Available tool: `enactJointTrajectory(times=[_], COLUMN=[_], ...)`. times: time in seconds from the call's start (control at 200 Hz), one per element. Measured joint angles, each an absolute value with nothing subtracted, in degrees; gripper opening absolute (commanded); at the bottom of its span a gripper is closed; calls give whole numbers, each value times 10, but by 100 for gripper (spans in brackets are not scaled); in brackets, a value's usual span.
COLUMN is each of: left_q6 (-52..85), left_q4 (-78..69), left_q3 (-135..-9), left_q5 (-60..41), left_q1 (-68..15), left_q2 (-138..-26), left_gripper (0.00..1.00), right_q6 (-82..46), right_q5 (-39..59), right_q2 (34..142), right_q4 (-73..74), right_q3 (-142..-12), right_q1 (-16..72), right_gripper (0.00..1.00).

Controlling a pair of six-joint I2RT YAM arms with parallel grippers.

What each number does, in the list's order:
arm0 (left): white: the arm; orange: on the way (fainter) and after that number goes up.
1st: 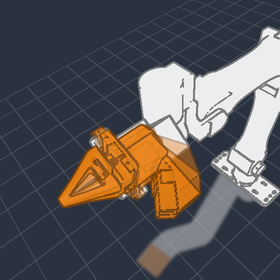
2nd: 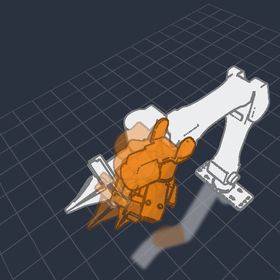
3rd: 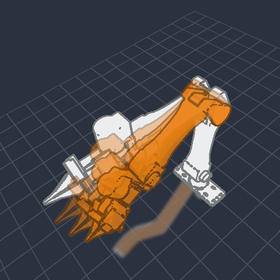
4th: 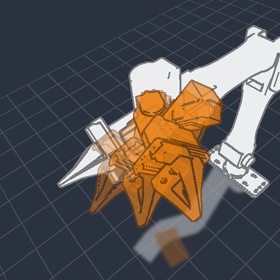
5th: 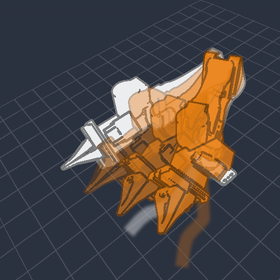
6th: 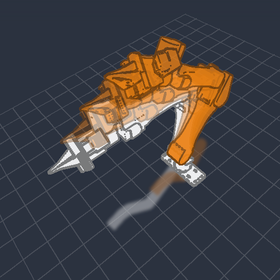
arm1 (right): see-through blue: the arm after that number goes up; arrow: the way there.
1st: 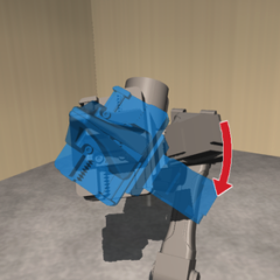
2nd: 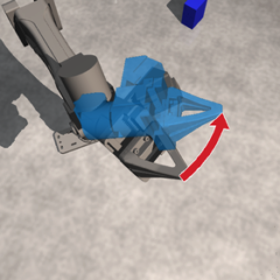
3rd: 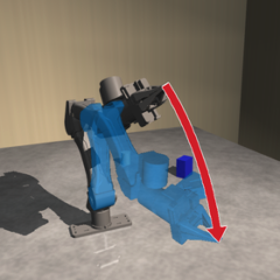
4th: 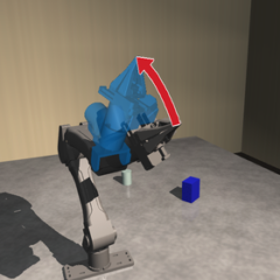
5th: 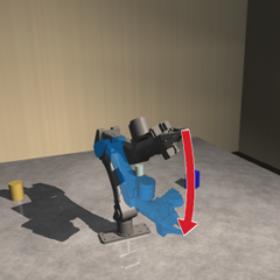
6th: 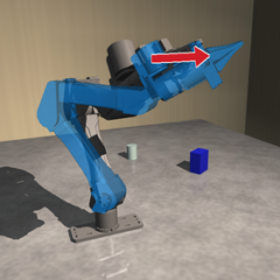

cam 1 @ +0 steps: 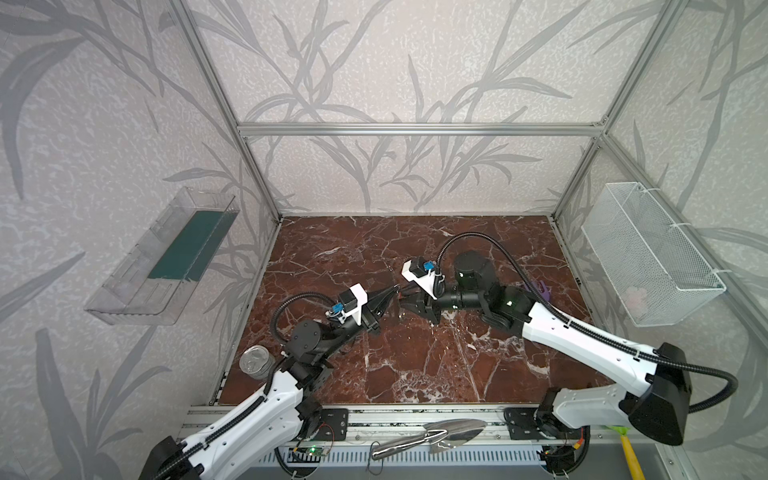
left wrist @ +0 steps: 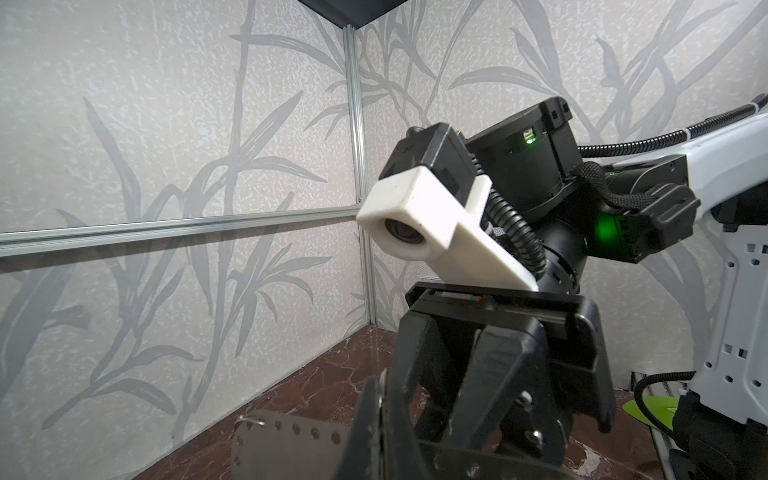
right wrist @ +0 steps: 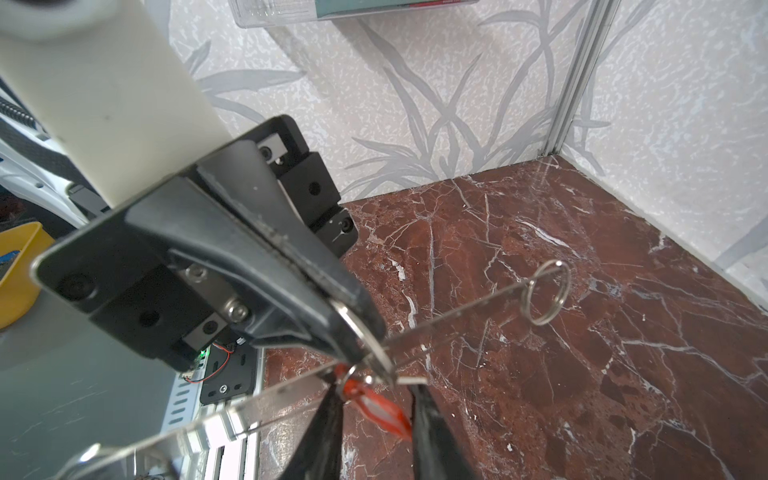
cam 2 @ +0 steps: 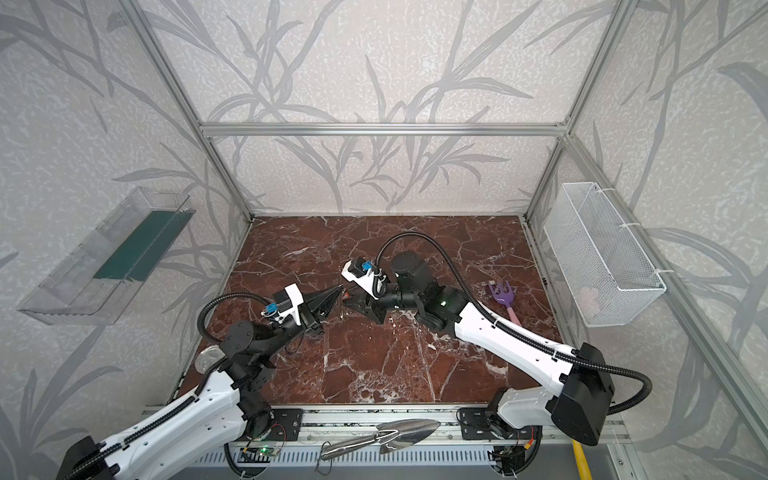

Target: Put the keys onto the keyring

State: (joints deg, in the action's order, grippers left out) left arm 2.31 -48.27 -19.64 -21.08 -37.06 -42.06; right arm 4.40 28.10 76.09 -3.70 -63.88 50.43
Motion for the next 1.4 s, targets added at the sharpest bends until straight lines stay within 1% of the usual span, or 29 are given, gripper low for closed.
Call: enactJointTrajectory(times=[0.14, 0.26, 0.35, 0.595, 1.255, 1.3, 1.4], left_q6=[27, 31, 33, 37, 37, 37, 36], left_q4=[-482, -482, -482, -476, -454, -452, -451], left_q3=[-196, -196, -193, -178, -175, -175, -175], left_q5=[-211, -211, -211, -209, -209, -209, -206], left_q1=[-371, -371, -371, -371, -372, -373, -373], left_q2=[-421, -420, -417, -396, -383, -387, -392], left_gripper=[0, 0, 0, 0, 0, 4, 19], right_q6=[44, 45, 47, 70, 106, 106, 105], right_q5=[282, 283, 276, 249, 214, 212, 205], right_q2=[764, 772, 774, 762, 712, 712, 712], right_q4=[-36, -35, -36, -50, -89, -89, -89], right_q3=[-639, -639, -639, -639, -656, -656, -656], right_q1=[505, 505, 506, 506, 508, 508, 508], right_gripper=[28, 16, 10, 0, 0, 0, 0])
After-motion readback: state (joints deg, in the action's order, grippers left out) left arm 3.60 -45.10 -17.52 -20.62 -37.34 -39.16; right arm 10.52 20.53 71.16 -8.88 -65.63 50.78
